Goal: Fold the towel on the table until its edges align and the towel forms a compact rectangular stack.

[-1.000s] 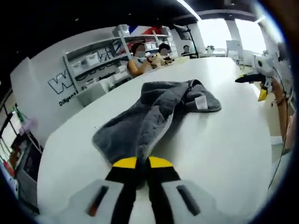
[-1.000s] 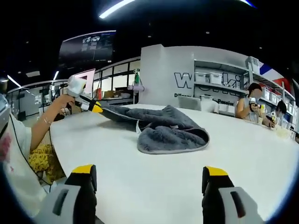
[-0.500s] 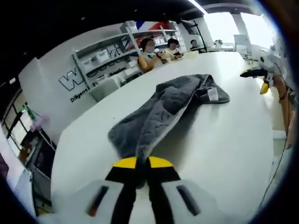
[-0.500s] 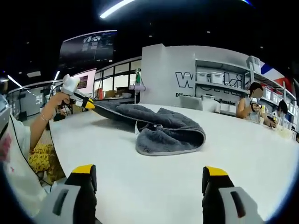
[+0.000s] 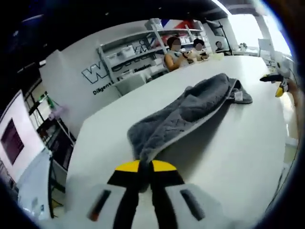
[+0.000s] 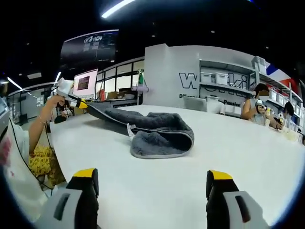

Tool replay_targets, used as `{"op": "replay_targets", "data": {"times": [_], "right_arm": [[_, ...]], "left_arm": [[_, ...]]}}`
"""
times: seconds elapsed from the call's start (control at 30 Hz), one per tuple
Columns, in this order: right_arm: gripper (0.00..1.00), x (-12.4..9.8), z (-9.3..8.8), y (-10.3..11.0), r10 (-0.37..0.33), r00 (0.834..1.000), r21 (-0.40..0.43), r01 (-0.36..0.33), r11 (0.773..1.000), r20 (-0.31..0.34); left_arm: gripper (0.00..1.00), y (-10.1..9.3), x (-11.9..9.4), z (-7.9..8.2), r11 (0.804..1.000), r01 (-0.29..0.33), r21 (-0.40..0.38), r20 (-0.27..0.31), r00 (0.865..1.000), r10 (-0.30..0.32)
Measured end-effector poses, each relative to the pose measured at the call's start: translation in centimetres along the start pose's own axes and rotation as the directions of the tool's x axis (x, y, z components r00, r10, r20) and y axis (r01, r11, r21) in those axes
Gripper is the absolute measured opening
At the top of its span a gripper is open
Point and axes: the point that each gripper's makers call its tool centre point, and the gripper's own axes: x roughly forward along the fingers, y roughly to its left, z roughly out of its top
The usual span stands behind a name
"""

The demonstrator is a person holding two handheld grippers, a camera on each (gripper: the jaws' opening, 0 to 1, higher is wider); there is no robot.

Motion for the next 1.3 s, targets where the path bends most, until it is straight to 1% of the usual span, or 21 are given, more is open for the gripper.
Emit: {"op": "replay_targets", "data": {"times": [0.1,0.17,0.3,0.33,0.4,0.5,0.63,0.83,0.97,1.1,1.17,1.23,1.3], "right_arm": [[0.98,0.2,0.1,0.2,0.006,1.0,-0.003,-0.006,1.0,-0.001],[0.98,0.3,0.1,0.3,0.009,1.0,-0.003,-0.009,1.0,-0.001],[0.98,0.5,0.0,0.4,0.012,1.0,-0.003,-0.012,1.0,-0.004],[0.98,0.5,0.0,0.5,0.014,1.0,-0.002,-0.014,1.0,-0.004],[0.98,0.6,0.0,0.6,0.016,1.0,-0.001,-0.016,1.0,-0.006],[0.98,0.7,0.0,0.7,0.02,1.0,-0.002,-0.02,1.0,-0.009],[0.98,0.8,0.0,0.9,0.024,1.0,-0.004,-0.024,1.0,-0.012],[0.98,0.9,-0.3,1.0,0.024,0.999,-0.004,-0.024,1.0,-0.022],[0.98,0.9,-0.3,1.1,0.025,0.999,-0.004,-0.025,1.0,-0.026],[0.98,1.0,-0.3,1.2,0.027,0.999,-0.006,-0.028,1.0,-0.034],[0.98,1.1,-0.2,1.2,0.029,0.999,-0.007,-0.029,1.0,-0.035],[0.98,1.1,-0.2,1.3,0.031,0.999,-0.009,-0.031,0.999,-0.035],[0.98,1.2,-0.1,1.3,0.032,0.999,-0.009,-0.032,0.999,-0.035]], "left_arm": [[0.09,1.4,-0.6,-1.1,0.999,-0.043,-0.019,-0.015,0.999,0.043],[0.09,2.0,-0.9,-1.6,0.998,-0.061,-0.027,-0.021,0.998,0.06],[0.09,2.8,-1.3,-3.0,0.996,-0.084,-0.039,-0.047,0.995,0.082],[0.09,2.9,-1.3,-3.7,0.995,-0.085,-0.046,-0.063,0.995,0.082],[0.09,2.8,-1.2,-4.9,0.995,-0.081,-0.051,-0.088,0.993,0.076],[0.09,1.9,-1.0,-6.3,0.997,-0.053,-0.063,-0.115,0.992,0.046],[0.09,0.9,-0.8,-7.7,0.996,-0.023,-0.09,-0.131,0.991,0.011],[0.09,-0.1,-0.6,-8.7,0.995,0.005,-0.104,-0.145,0.989,-0.02],[0.1,-0.7,-0.4,-9.6,0.993,0.029,-0.111,-0.164,0.985,-0.047],[0.11,-1.0,-0.5,-9.8,0.992,0.046,-0.121,-0.152,0.986,-0.064],[0.14,-1.3,-0.7,-9.8,0.99,0.064,-0.123,-0.137,0.987,-0.081],[0.19,-1.5,-0.8,-9.6,0.988,0.076,-0.131,-0.12,0.989,-0.092],[0.2,-1.7,-0.8,-9.6,0.987,0.086,-0.136,-0.111,0.989,-0.101]]}}
